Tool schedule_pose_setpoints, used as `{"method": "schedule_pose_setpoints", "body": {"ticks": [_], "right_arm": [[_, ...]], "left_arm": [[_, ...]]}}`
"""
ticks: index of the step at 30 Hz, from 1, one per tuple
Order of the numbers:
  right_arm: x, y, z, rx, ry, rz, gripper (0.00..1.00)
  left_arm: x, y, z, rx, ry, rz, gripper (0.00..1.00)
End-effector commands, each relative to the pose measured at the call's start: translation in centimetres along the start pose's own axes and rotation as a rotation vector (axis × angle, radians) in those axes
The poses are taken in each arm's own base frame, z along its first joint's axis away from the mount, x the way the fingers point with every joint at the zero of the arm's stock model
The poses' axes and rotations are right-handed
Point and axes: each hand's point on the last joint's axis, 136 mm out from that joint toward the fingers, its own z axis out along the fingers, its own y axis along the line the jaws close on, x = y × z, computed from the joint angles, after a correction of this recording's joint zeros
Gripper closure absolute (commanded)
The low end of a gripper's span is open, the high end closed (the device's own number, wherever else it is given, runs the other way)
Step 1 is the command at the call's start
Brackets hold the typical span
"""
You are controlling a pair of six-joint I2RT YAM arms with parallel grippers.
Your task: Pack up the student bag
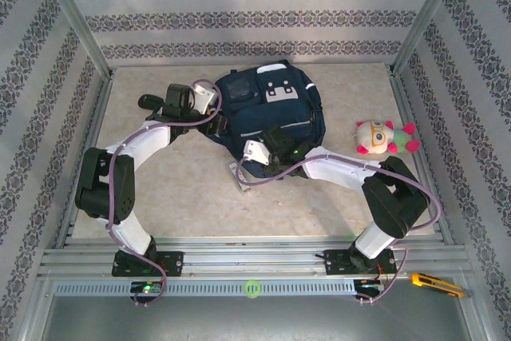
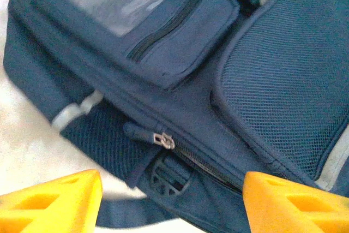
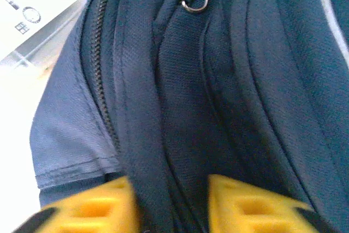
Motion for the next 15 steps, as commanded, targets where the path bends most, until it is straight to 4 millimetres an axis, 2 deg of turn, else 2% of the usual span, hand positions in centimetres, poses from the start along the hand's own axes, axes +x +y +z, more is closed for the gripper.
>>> {"method": "schedule_pose_setpoints", "body": {"ticks": [1, 4, 6, 13, 15], "right_arm": [[-1.2, -2.7, -2.4, 0.081, -0.097, -0.05, 0.79], [-2.4, -2.2, -4.8, 0.024, -0.231, -0.059, 0.9], [-2.5, -1.9, -5.7, 0.008, -0.275, -0.085, 0.94], [-1.3, -0.5, -5.3, -0.037, -0.271, -0.161, 0.96], [-1.2, -0.2, -5.1, -0.051, -0.269, -0.167, 0.96]], "left_arm": [[1.7, -1.3, 0.5, 0.16, 0.086, 0.357, 0.35], [3.3, -1.4, 1.1, 0.236, 0.17, 0.507, 0.34], [4.1, -1.1, 1.7, 0.262, 0.208, 0.576, 0.33], [6.4, 0.0, 3.1, 0.39, 0.33, 0.67, 0.34], [6.4, -0.1, 3.5, 0.415, 0.323, 0.674, 0.34]]}}
